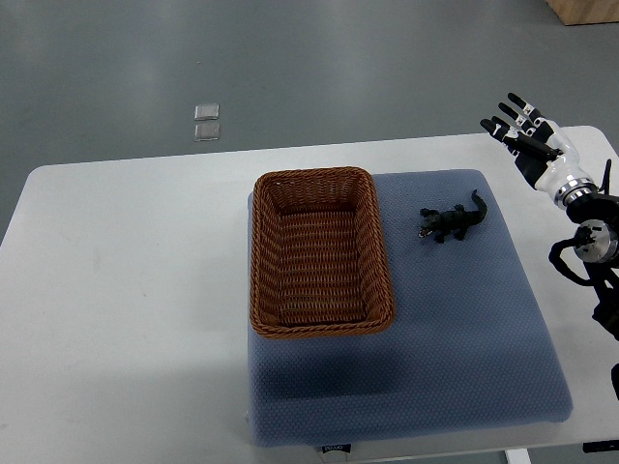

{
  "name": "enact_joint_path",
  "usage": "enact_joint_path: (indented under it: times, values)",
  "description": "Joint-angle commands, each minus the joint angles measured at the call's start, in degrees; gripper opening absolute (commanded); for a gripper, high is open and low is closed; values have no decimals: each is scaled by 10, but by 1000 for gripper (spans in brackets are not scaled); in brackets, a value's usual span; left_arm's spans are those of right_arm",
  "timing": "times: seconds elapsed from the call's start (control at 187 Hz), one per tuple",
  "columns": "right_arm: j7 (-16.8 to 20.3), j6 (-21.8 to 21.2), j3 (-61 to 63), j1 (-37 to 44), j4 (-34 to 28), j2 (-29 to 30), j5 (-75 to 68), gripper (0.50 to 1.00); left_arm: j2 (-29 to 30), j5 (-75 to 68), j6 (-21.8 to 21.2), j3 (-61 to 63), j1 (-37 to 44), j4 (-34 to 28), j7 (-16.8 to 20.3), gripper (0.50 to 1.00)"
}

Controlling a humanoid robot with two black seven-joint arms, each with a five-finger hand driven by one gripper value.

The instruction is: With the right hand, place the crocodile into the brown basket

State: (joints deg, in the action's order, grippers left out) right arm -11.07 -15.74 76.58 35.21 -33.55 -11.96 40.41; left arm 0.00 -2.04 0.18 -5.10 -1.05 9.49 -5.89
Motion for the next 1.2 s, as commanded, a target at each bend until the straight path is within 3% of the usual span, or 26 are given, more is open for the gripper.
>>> enact_joint_path:
  times: [0.0, 1.195]
  values:
    - [1, 0, -1, -1, 0, 0, 0, 932, 0, -1, 0, 0, 0, 0, 0, 1000]
    - [0, -5, -2, 0, 0, -1, 0, 930, 0, 0, 0, 0, 1, 0, 0, 1000]
